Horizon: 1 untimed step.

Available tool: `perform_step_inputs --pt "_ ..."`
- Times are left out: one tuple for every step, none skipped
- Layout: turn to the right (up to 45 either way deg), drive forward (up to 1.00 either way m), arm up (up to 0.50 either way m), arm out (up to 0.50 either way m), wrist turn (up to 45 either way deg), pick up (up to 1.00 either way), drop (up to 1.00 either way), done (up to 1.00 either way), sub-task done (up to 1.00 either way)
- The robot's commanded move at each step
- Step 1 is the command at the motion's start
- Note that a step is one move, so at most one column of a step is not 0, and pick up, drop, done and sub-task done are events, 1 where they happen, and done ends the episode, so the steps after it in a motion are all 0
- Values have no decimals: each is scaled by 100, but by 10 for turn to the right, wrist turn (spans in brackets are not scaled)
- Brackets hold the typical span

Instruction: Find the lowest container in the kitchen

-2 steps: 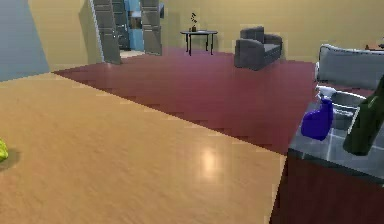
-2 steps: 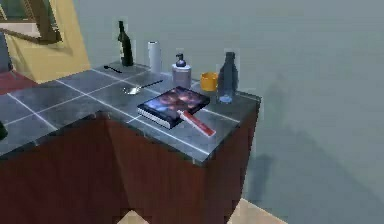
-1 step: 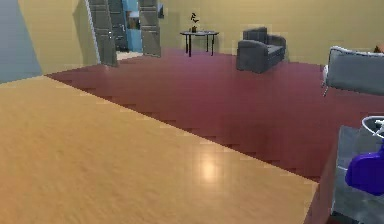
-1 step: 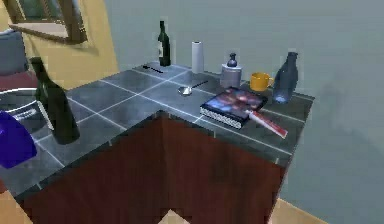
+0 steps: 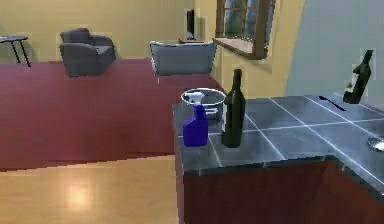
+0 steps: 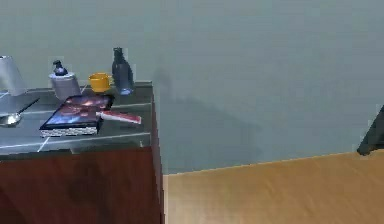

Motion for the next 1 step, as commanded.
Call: perform_step_inputs --pt "-420 0 0 0 0 0 0 0 0"
